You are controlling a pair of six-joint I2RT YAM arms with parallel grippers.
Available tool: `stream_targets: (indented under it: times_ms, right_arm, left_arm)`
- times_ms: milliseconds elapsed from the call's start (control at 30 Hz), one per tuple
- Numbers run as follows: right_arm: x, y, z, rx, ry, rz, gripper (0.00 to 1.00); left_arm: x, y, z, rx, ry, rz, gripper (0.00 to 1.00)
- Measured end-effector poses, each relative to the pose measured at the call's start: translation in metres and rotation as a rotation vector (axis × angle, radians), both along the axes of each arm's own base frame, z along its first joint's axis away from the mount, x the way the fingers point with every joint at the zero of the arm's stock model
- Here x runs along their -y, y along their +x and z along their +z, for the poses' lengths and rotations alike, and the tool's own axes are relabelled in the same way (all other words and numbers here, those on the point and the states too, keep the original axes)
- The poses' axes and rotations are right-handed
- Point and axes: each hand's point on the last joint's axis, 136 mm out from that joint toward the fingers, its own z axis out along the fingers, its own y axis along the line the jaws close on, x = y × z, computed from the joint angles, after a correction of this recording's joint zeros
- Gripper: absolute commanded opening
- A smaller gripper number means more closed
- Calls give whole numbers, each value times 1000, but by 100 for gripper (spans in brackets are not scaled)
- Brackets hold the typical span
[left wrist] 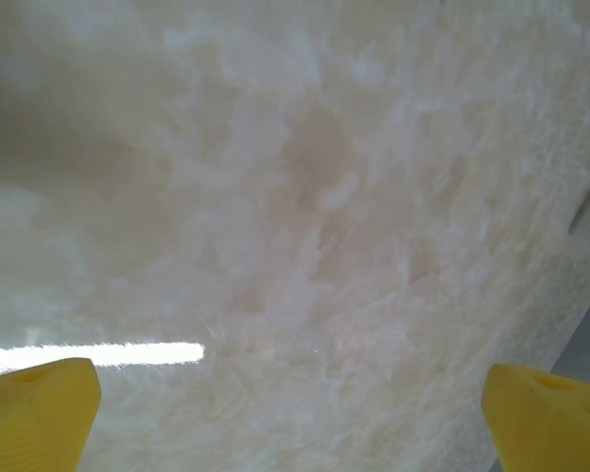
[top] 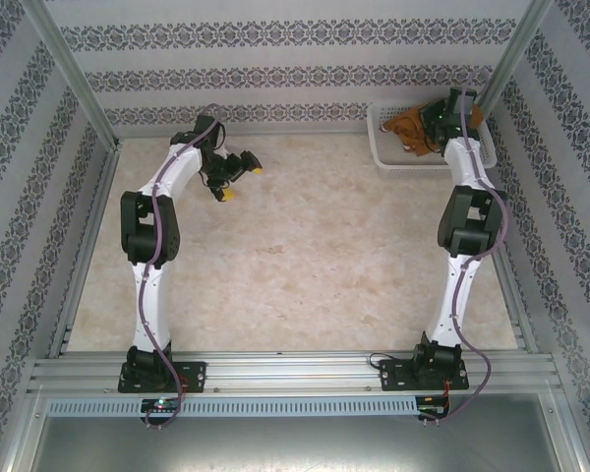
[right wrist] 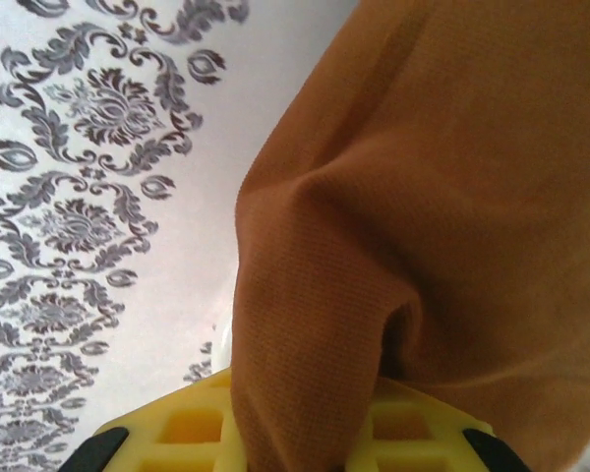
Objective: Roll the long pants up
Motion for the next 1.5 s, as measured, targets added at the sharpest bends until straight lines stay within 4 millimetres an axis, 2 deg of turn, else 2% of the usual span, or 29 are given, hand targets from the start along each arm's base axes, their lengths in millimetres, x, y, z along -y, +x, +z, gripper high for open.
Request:
stream_targets:
  times_ms: [33, 100, 233, 267, 367, 433, 467, 533, 600, 633, 733, 800, 900, 967, 1000, 1067, 1167, 1233, 1300, 1367, 1433, 1500]
  right_arm:
    - [-1, 3, -2, 3, 1, 2, 1]
    - [-8, 8, -11, -5, 4, 4, 32]
    - [-22, 7, -34, -37, 8, 15, 74]
    - [-25, 5, -45, -52, 8, 14, 96]
    - [-29, -7, -86, -133, -8, 8, 98]
    - [-29, -17, -106, -186, -34, 17, 98]
    - [-28, -21, -109, -196, -51, 24, 98]
    - [-25, -30, -101, -209, -116, 39, 98]
    - [-22, -51, -80, -223, -212, 57, 98]
    - [-21, -62, -68, -226, -254, 67, 98]
    - [-24, -106, -12, -188, -410, 100, 98]
    - [-30, -137, 32, -123, -510, 113, 98]
    - [-39, -177, 82, -16, -625, 118, 98]
    - [-43, -196, 91, 18, -674, 121, 98]
    - [-43, -205, 87, 18, -693, 119, 98]
    - [-39, -221, 63, -9, -714, 114, 98]
    - [-39, -250, -12, -117, -718, 155, 98]
    - [-41, -279, -71, -221, -713, 202, 98]
    - [-45, -301, -103, -286, -726, 241, 98]
    - [-51, -311, -111, -285, -765, 273, 98]
    - [-55, -302, -94, -220, -831, 275, 98]
    - [-58, -291, -73, -134, -882, 253, 98]
  left_arm:
    - [-3, 2, 1, 10, 8, -1, 100]
    - [-9, 7, 6, 38, 24, -8, 100]
    - [-23, 12, 9, 74, 58, -14, 100]
    - [-27, 11, 9, 77, 68, -14, 100]
    - [-38, 5, 14, 93, 103, -19, 100]
    - [-43, -1, 21, 115, 132, -24, 100]
    - [-48, -6, 25, 130, 153, -25, 100]
    - [-55, -17, 38, 174, 199, -28, 100]
    - [-67, -31, 57, 248, 271, -19, 97]
    - [-73, -38, 65, 282, 305, -13, 99]
    - [-99, -61, 98, 409, 461, 30, 100]
    - [-119, -78, 115, 472, 570, 68, 100]
    - [-140, -97, 122, 508, 693, 103, 100]
    - [-151, -105, 116, 500, 755, 119, 100]
    - [-158, -109, 108, 492, 793, 133, 100]
    - [-171, -118, 88, 485, 861, 170, 100]
    - [-186, -150, 31, 472, 916, 204, 100]
    - [-194, -177, -10, 455, 940, 223, 100]
    - [-199, -197, -40, 417, 961, 224, 100]
    - [-203, -202, -53, 430, 968, 241, 100]
    - [-205, -198, -52, 464, 971, 263, 100]
    - [-205, -184, -41, 536, 974, 287, 100]
